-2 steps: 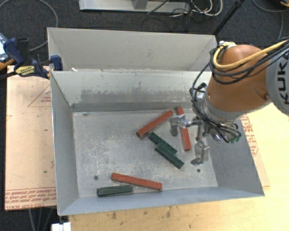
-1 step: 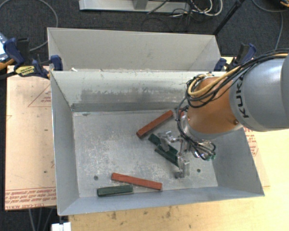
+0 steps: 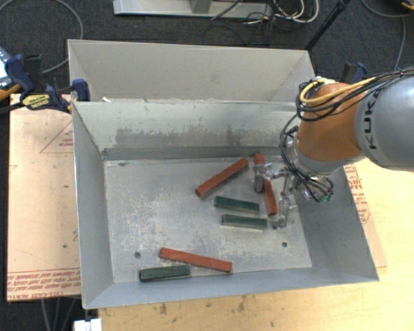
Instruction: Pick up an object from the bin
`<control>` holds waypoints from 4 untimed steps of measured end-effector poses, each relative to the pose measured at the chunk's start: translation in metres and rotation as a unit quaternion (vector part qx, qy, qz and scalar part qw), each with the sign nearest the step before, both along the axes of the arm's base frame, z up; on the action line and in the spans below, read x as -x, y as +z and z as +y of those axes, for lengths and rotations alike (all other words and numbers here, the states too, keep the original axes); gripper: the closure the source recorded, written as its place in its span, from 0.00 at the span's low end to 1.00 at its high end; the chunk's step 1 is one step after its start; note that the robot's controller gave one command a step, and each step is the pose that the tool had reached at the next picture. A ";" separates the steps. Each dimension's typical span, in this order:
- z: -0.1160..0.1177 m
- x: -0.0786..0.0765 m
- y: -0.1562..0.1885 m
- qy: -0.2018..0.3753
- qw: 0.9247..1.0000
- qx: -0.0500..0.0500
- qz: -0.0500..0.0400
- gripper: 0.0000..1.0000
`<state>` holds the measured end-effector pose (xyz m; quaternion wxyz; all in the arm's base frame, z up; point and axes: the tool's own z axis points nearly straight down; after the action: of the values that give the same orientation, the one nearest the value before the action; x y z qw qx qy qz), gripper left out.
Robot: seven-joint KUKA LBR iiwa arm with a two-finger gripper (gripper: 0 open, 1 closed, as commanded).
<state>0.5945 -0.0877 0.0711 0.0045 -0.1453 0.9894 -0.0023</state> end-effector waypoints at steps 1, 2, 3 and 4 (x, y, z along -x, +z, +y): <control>0.102 -0.015 0.000 -0.077 0.997 -0.004 0.002 0.00; 0.098 -0.015 0.000 -0.079 0.997 -0.003 0.003 1.00; 0.026 -0.023 0.080 -0.094 0.996 -0.001 -0.002 1.00; 0.067 -0.048 0.103 -0.094 0.996 -0.004 0.001 1.00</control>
Offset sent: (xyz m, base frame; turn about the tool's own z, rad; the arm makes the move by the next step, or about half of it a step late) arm 0.0137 0.0966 -0.0011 0.1599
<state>0.6423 -0.0203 0.1742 0.0042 -0.0513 0.9987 0.0011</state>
